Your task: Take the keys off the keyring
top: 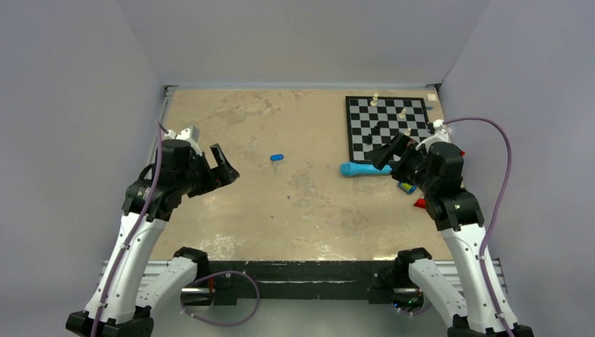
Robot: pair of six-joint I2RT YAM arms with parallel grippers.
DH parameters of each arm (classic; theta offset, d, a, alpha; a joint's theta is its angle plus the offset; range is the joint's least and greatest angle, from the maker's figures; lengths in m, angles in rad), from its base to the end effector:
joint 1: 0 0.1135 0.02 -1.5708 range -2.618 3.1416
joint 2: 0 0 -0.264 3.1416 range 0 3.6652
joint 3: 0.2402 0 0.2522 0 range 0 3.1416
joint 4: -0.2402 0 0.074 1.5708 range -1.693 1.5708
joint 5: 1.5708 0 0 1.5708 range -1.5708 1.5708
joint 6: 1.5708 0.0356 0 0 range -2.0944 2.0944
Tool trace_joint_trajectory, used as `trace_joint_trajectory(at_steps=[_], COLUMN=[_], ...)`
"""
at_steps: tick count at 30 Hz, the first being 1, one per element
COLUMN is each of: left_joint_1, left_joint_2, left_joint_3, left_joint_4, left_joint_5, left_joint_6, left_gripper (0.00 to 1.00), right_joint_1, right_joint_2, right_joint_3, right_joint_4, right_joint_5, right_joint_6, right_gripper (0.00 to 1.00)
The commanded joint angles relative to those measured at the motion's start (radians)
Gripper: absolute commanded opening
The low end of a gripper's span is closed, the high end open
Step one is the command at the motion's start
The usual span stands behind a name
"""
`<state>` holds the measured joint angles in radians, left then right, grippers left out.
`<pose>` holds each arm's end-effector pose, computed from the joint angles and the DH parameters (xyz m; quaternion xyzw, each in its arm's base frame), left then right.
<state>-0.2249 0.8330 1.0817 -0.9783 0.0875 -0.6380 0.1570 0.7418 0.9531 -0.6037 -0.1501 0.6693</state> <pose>0.1423 -0.0357 0.3543 -0.1695 0.8962 -0.2069 0.3538 0.1505 0.0292 0.3601 0.1697 0.8126 0.2796 0.4825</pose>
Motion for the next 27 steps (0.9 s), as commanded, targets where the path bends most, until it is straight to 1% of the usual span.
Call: trace_joint_trajectory(at_steps=[1,3,6,7,10,12,14,16,18,22,27], left_joint_1=[-0.022,-0.023,-0.024,-0.024,-0.024,-0.024,-0.025,-0.028,-0.033,-0.056,-0.079], left_joint_2=[0.026,0.044,0.055,0.054,0.058,0.079,0.099,0.110,0.128,0.196,0.286], left_joint_3=[-0.022,-0.021,-0.020,-0.025,-0.058,-0.070,-0.073,-0.080,-0.086,-0.091,-0.111], left_joint_4=[0.025,0.033,0.042,0.051,0.108,0.127,0.134,0.155,0.186,0.246,0.360], left_joint_5=[-0.021,0.006,0.023,0.027,0.043,0.057,0.064,0.065,0.082,0.092,0.088], left_joint_6=[0.043,0.054,0.066,0.075,0.109,0.123,0.131,0.126,0.121,0.105,0.029], left_gripper=[1.00,1.00,1.00,1.00,1.00,1.00,0.99,0.99,0.98,0.94,0.88], right_joint_1=[0.001,0.000,0.001,0.000,-0.001,-0.001,-0.001,-0.002,-0.001,-0.002,-0.002], right_joint_2=[0.035,0.086,0.128,0.133,0.129,0.119,0.127,0.159,0.206,0.286,0.340], right_joint_3=[0.047,0.092,0.115,0.107,0.041,0.006,-0.002,0.030,0.076,0.146,0.217], right_joint_4=[-0.009,-0.033,-0.047,-0.037,-0.003,0.035,0.038,0.028,-0.008,-0.046,-0.088], right_joint_5=[0.010,0.012,-0.082,-0.112,-0.096,-0.119,-0.132,-0.146,-0.172,-0.224,-0.273], right_joint_6=[-0.004,-0.017,-0.024,-0.016,0.016,0.034,0.053,0.040,-0.011,-0.066,-0.088], right_gripper=[0.99,0.99,0.99,0.99,0.99,0.99,0.99,0.99,0.99,0.97,0.95])
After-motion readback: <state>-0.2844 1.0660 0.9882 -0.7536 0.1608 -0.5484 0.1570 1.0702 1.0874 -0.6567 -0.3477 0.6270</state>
